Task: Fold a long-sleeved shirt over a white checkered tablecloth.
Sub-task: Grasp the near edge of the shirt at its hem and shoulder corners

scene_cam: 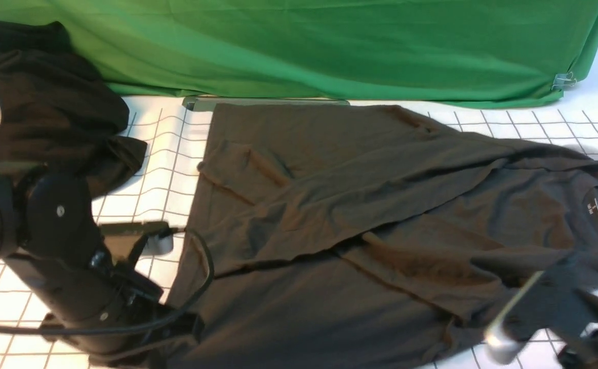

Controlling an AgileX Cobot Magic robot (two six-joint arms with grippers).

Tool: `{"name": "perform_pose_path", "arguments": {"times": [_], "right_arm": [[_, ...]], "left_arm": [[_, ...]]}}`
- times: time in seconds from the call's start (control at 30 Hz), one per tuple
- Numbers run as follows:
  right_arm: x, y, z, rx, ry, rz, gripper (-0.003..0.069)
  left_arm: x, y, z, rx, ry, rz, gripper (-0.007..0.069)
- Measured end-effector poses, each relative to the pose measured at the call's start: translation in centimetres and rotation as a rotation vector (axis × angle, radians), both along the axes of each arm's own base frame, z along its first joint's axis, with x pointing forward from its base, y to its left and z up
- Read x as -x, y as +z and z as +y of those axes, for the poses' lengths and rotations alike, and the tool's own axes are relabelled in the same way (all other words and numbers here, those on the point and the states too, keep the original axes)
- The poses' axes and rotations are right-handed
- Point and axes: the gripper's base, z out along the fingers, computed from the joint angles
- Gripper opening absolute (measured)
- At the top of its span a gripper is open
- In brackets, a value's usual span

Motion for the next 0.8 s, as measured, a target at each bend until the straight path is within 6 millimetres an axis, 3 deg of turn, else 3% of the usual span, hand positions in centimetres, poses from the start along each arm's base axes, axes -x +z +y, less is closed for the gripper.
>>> {"name": "perform_pose_path", "arguments": {"times": [0.1, 0.33, 0.57, 0.8], "right_arm": [[-1.4, -1.0, 1.7, 0.136, 0.077, -0.062, 0.0577], [-3.9, -3.2, 4.8, 0.166, 0.159, -0.106, 0.0570], [-5.7, -5.9, 5.6, 0.269, 0.269, -0.144, 0.0546], [-6.4, -7.5, 6.3, 0.281, 0.327, -0.154, 0.0435]], "left_arm": [[0.2, -0.3, 0.1, -0.007, -0.002, 0.014, 0.0015], [0.3, -0.3, 0.1, -0.008, -0.002, 0.016, 0.0015], [0.3, -0.3, 0.1, -0.008, -0.003, 0.016, 0.0015], [0.3, -0.3, 0.1, -0.008, -0.002, 0.015, 0.0015]]}}
